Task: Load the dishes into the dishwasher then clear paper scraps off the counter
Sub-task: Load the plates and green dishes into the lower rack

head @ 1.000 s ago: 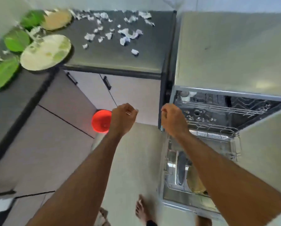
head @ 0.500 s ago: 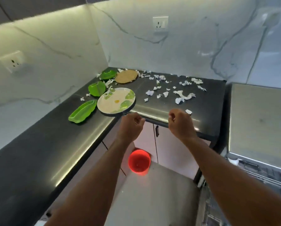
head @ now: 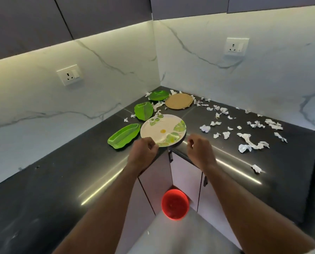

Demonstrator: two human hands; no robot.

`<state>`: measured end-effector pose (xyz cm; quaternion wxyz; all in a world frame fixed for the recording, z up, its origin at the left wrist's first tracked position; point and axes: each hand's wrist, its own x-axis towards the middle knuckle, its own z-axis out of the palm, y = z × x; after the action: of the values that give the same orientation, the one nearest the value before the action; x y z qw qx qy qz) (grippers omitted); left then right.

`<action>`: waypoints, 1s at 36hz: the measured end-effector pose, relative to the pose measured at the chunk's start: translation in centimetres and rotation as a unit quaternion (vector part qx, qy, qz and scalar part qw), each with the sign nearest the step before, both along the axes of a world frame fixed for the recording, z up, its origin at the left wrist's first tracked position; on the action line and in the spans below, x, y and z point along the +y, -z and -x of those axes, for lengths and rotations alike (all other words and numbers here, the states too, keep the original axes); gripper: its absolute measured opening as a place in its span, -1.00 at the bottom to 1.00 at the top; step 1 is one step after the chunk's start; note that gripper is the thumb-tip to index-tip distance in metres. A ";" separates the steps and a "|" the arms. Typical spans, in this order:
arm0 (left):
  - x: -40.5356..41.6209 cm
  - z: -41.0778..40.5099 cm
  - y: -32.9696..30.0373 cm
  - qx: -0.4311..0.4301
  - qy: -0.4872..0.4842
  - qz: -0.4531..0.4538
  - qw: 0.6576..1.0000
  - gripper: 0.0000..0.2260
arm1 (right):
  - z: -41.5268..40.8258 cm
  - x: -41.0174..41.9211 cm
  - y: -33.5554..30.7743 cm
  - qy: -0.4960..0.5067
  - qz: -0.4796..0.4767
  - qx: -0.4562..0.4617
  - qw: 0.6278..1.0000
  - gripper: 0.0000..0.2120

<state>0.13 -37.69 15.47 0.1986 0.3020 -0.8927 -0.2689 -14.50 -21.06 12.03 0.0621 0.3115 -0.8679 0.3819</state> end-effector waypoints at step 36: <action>-26.8 26.3 6.1 0.031 0.112 -0.038 0.992 -0.85 | 20.7 -23.6 1.9 0.083 -0.080 0.017 0.993 -0.88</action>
<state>-26.21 -64.48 9.36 0.1834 0.1991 -0.9033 -0.3328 -35.23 -44.64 10.12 0.0834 0.2493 -0.9172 0.2993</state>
